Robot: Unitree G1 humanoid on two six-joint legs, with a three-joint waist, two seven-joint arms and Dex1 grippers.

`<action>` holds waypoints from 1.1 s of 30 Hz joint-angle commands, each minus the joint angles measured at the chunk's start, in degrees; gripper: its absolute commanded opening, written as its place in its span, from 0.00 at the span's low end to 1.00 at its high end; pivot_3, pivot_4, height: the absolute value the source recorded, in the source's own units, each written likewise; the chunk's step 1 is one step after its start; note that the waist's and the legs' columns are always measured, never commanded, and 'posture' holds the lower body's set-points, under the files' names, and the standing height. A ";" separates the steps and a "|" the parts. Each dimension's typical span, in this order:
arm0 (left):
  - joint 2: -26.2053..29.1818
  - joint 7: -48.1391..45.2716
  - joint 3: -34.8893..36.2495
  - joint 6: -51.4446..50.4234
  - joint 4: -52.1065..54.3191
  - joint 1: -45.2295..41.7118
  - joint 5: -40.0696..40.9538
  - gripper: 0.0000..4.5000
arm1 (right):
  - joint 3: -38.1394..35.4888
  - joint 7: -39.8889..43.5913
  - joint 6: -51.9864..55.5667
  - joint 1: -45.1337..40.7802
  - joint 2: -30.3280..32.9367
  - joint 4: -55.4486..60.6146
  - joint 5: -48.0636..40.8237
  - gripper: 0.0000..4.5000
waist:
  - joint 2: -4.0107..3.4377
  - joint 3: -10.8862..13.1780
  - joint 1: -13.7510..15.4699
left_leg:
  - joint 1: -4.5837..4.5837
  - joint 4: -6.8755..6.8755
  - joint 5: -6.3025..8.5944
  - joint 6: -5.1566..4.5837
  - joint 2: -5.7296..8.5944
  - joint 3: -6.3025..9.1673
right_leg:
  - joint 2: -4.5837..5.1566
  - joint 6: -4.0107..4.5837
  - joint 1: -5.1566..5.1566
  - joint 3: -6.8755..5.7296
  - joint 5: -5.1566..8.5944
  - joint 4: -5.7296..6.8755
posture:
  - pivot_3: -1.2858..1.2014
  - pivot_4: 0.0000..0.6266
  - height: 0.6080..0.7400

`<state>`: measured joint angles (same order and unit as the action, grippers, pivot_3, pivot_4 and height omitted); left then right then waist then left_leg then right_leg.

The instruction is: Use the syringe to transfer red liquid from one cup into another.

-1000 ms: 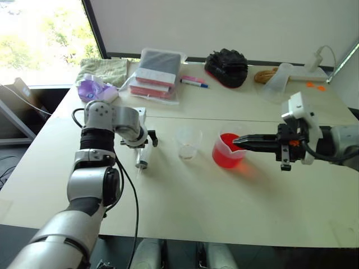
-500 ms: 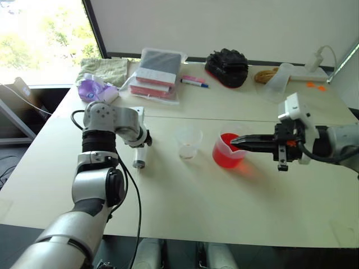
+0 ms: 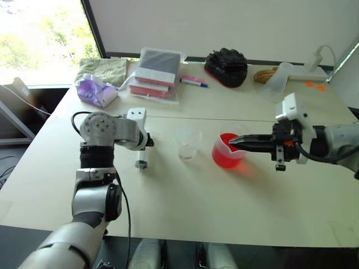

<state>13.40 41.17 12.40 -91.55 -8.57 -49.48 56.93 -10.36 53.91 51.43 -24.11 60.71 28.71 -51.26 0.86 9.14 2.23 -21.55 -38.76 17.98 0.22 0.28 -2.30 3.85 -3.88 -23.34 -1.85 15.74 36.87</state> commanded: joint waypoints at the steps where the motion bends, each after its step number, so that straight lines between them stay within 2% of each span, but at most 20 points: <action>1: 1.03 -8.68 -5.81 9.65 14.37 6.32 -5.17 0.35 | -0.47 0.29 -1.31 -1.07 -0.55 0.27 0.37 0.00 | -0.01 0.00 0.01 | 0.00 0.05 0.00 0.00 0.00 0.00 | 0.01 0.00 0.00 0.00 0.00 -0.05 | 0.52 0.24 1.00; 6: 1.57 -15.81 -6.54 16.38 21.45 10.52 -10.50 0.35 | 0.59 0.31 -1.58 -1.38 -1.35 0.30 0.78 0.00 | -0.02 0.01 0.04 | -0.02 0.22 -0.03 -0.07 -0.01 0.00 | 0.01 0.21 0.01 0.00 -0.07 -0.35 | 0.52 0.24 1.00; 8: 2.52 -17.79 -6.56 18.45 23.39 10.55 -12.80 0.35 | 0.80 0.30 -1.51 -1.64 -1.58 0.14 0.74 0.00 | -0.01 0.01 -0.06 | -0.03 0.52 -0.09 -0.49 -0.01 0.00 | 0.01 0.47 0.01 0.00 -0.13 -0.69 | 0.52 0.24 1.00; 12: 4.47 -22.29 -7.80 23.84 27.71 10.48 -17.54 0.35 | 1.19 0.41 -1.52 -1.65 -1.90 0.00 0.83 0.00 | -0.01 0.02 -0.14 | -0.10 0.69 -0.12 -0.50 -0.01 -0.01 | 0.01 0.33 -0.09 -0.01 -0.23 -0.78 | 0.52 0.24 1.00; 16: 5.80 -26.18 -11.09 33.48 28.86 9.32 -25.53 0.35 | 1.48 0.01 -1.19 -2.21 -2.48 -0.09 0.59 0.00 | -0.01 0.02 0.00 | -0.32 0.73 -0.19 -0.43 -0.01 -0.01 | 0.01 0.31 -0.29 -0.03 -0.24 -0.79 | 0.52 0.24 1.00; 25: 0.00 -30.58 -13.39 49.06 21.79 -2.76 -36.34 0.35 | 1.10 -1.52 -0.87 -1.84 -3.30 0.42 0.64 0.00 | -0.01 0.02 0.01 | -0.62 0.55 -0.12 -0.71 0.00 -0.01 | 0.01 0.21 -0.42 -0.05 -0.31 -0.84 | 0.52 0.24 1.00; 33: -5.17 -34.96 -15.11 58.41 17.19 -7.78 -41.83 0.35 | -0.73 -5.15 -0.02 0.38 -4.46 2.59 -0.96 0.00 | 0.00 0.02 -0.01 | -0.76 0.55 -0.16 -0.75 0.00 -0.01 | -0.02 0.08 -0.59 -0.11 -0.39 -0.77 | 0.52 0.24 1.00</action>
<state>8.75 7.20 -2.74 -36.66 7.95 -54.64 16.55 -9.19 49.59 51.58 -23.53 56.76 29.42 -51.03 0.86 9.16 2.22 -22.30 -38.21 17.80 -0.56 0.28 -2.32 3.83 -3.82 -23.92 -1.96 15.34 36.10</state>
